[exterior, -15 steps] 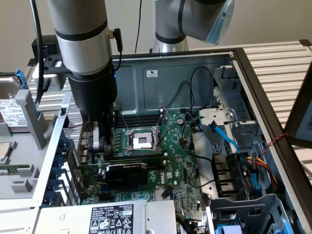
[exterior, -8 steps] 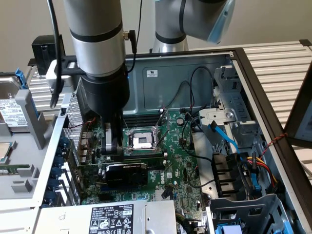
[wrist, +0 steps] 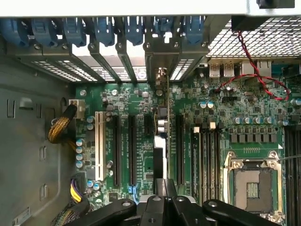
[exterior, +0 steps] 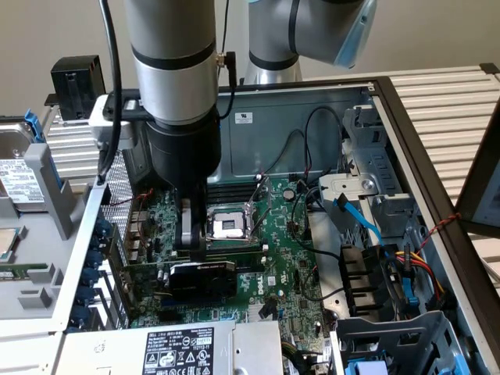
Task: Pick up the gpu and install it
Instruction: 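Press down on the gpu until it lock into place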
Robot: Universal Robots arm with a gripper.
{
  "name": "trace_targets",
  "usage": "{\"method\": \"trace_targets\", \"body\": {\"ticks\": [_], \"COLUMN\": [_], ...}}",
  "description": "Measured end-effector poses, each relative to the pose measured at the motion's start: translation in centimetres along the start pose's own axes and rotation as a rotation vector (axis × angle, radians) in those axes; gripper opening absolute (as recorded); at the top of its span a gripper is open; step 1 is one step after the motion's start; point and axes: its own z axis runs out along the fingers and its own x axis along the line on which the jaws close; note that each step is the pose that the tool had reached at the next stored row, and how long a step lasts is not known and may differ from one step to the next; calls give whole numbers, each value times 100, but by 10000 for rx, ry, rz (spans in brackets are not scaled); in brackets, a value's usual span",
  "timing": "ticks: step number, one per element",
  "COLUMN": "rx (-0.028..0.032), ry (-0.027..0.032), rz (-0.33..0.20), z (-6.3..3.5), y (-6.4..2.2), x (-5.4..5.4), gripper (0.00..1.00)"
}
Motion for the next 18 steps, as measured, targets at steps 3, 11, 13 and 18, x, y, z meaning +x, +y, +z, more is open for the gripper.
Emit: {"method": "trace_targets", "body": {"ticks": [3, 11, 13, 18], "rx": [-24, -103, -128, -154], "ry": [-8, -3, 2, -4], "rz": [2, 1, 1, 0], "z": [28, 92, 101, 113], "y": [0, -3, -3, -3], "x": [0, 0, 0, 0], "gripper": [11, 11, 11, 11]}}
